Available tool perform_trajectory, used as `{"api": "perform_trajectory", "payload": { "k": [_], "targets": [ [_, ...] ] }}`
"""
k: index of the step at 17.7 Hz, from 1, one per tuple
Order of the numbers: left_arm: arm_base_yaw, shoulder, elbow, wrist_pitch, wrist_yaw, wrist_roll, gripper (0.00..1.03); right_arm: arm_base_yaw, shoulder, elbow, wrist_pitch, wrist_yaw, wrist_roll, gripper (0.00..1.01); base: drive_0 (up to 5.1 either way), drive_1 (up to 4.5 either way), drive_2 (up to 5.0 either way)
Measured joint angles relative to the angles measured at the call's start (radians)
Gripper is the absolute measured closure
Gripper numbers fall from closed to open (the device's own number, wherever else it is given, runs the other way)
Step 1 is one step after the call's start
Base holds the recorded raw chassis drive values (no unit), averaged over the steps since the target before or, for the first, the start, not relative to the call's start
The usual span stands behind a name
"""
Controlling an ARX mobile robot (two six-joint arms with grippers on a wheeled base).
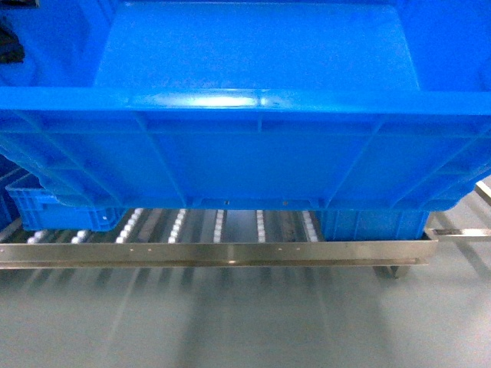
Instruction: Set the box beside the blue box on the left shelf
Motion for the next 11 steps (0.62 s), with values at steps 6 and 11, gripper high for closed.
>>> {"api": "perform_trajectory", "payload": {
  "k": [6,11],
  "targets": [
    [0.0,0.0,0.0,0.001,-0.001,0.0,0.97,0.0,0.0,0.0,0.001,0.0,0.0,0.94,-5.0,2.41,2.4],
    [0.01,0.0,0.0,-0.002,0.001,0.0,0.97,0.013,0.0,0.0,0.005,0.004,0.0,0.94,-4.9,2.45,2.5]
  ]
}}
